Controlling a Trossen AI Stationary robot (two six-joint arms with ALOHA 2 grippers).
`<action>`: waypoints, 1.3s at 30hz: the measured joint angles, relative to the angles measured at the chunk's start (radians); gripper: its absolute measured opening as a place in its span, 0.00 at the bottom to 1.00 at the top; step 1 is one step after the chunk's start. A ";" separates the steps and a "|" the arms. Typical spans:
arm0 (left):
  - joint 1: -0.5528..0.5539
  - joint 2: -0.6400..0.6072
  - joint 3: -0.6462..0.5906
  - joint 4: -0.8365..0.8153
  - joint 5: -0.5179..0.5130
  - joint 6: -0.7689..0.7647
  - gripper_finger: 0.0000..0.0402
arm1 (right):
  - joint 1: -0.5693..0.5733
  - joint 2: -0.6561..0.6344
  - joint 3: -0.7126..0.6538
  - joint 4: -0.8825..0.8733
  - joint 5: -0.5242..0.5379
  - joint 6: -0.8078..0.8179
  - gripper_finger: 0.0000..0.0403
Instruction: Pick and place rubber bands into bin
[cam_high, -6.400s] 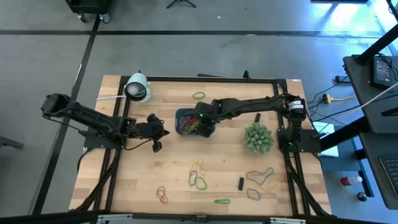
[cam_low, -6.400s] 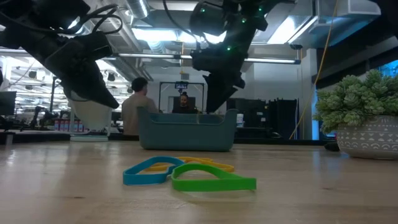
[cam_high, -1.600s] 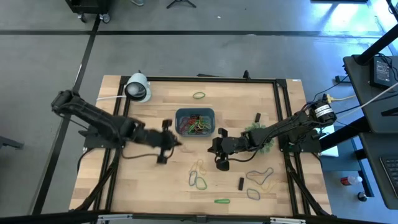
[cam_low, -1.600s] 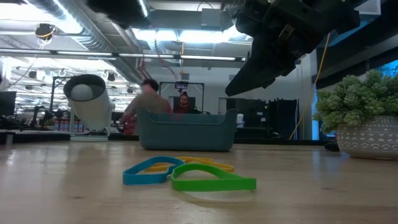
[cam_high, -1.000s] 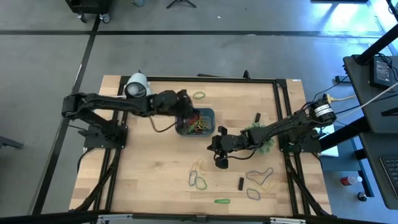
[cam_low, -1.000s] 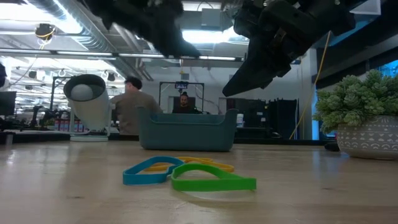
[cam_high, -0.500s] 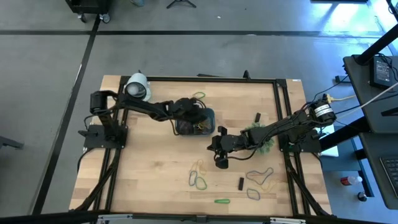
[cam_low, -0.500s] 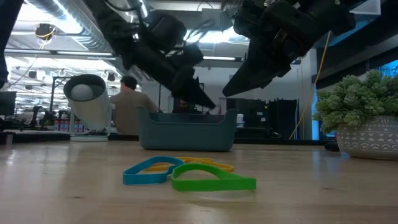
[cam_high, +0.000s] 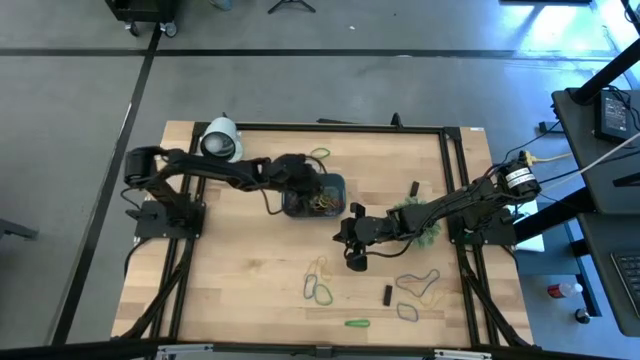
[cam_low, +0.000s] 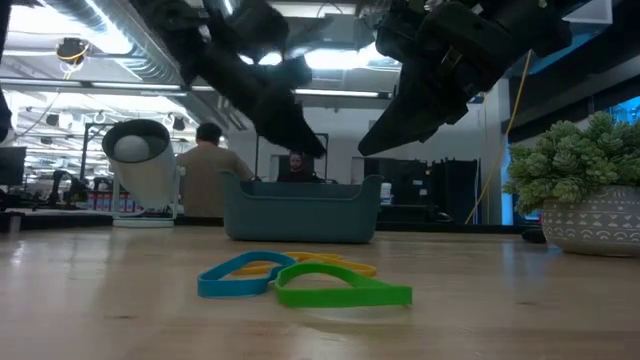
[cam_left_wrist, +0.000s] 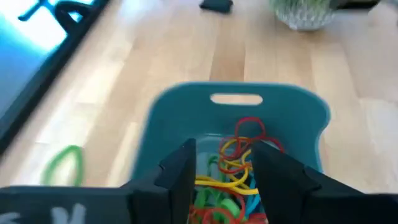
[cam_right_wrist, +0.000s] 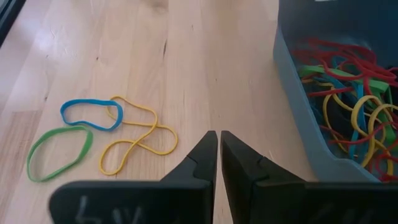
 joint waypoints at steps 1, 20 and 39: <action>0.000 -0.029 0.000 -0.027 -0.007 0.000 0.38 | 0.000 0.000 0.000 0.000 0.000 0.000 0.06; -0.190 -0.646 -0.341 -0.335 -0.120 -0.223 0.02 | -0.007 0.000 0.033 0.005 0.014 0.109 0.01; -0.361 -0.848 -0.663 -0.181 -0.230 -0.236 0.00 | 0.365 0.219 0.501 -0.740 0.070 0.838 0.00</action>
